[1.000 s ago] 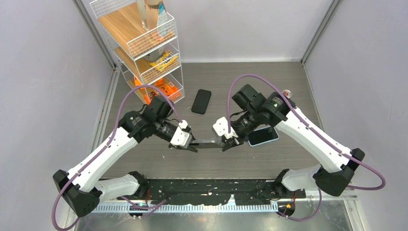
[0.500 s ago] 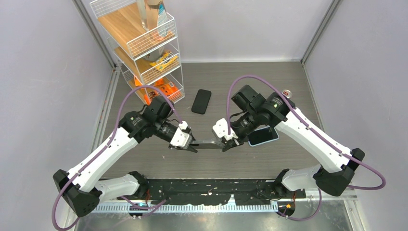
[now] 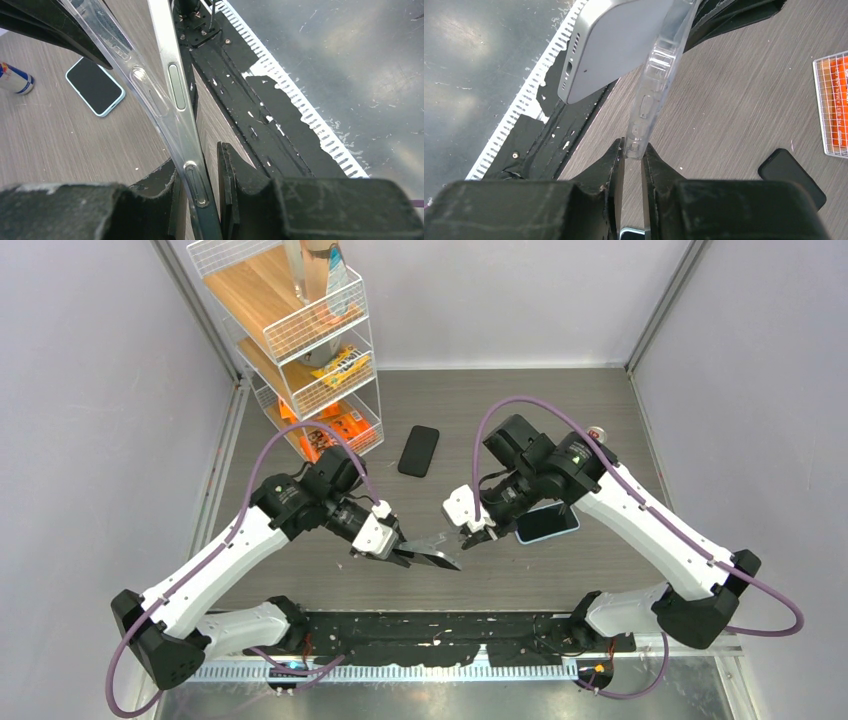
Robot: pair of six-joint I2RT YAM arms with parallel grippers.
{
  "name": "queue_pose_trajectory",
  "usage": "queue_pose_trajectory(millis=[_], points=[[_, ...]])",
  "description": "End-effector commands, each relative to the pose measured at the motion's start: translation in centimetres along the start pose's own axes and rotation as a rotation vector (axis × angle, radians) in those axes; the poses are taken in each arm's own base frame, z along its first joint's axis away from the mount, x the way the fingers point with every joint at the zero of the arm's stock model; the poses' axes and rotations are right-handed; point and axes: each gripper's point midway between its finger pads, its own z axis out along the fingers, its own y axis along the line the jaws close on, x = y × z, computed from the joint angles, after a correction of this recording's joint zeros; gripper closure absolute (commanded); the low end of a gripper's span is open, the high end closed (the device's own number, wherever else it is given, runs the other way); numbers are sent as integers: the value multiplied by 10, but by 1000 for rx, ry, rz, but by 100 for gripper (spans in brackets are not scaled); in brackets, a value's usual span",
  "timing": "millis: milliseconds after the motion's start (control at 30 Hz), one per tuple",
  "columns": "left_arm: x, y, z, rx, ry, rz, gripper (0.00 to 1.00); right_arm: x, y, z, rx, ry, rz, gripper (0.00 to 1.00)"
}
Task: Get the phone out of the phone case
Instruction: Remove the phone case from the phone.
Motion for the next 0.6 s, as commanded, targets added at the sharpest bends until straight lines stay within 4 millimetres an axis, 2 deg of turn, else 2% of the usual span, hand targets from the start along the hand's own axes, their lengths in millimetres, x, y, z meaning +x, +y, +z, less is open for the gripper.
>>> queue_pose_trajectory(millis=[0,167,333,467,500,567], points=[[-11,-53,7,171,-82,-145,100,-23,-51,-32,230,6,-187,91],[-9,-50,6,155,-62,-134,100,-19,-52,-33,252,23,-166,91],[-8,-45,4,126,-49,-137,100,-16,-59,-37,318,28,-103,84],[-10,-33,-2,65,-53,-150,100,-12,-63,-44,376,29,-50,73],[-10,-30,-3,50,-55,-150,100,-12,-65,-46,389,29,-44,65],[-12,-24,-8,16,-64,-154,100,-10,-63,-49,409,25,-18,57]])
